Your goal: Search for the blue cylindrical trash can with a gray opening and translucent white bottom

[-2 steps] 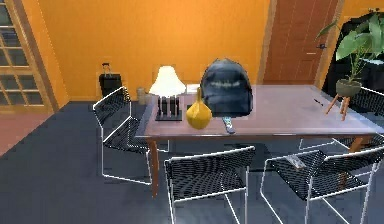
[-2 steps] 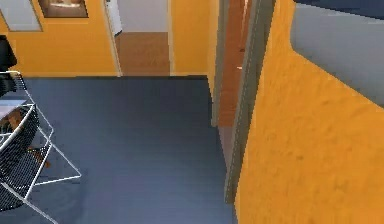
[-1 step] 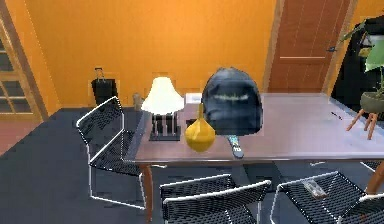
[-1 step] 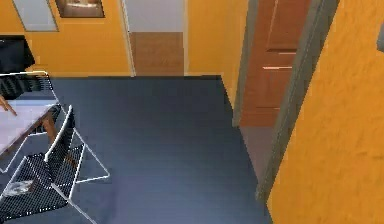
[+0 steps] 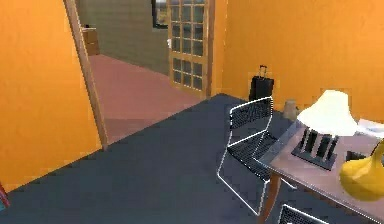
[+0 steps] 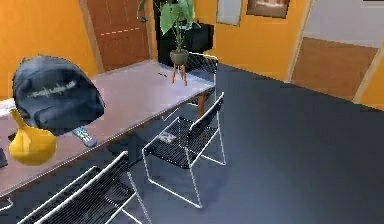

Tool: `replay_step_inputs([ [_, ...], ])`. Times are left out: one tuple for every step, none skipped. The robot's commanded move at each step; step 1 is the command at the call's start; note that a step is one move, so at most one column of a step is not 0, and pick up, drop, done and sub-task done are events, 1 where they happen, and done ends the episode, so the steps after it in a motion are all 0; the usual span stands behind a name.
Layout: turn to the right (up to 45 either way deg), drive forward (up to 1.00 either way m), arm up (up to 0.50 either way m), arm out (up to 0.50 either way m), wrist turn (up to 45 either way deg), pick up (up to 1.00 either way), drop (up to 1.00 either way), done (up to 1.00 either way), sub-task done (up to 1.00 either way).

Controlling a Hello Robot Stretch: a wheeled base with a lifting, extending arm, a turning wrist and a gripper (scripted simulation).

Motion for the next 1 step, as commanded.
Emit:
replay_step_inputs([
  [-39.0, 0.00, 0.00, 0.00, 0.0, 0.00, 0.00, 0.00, 0.00],
])
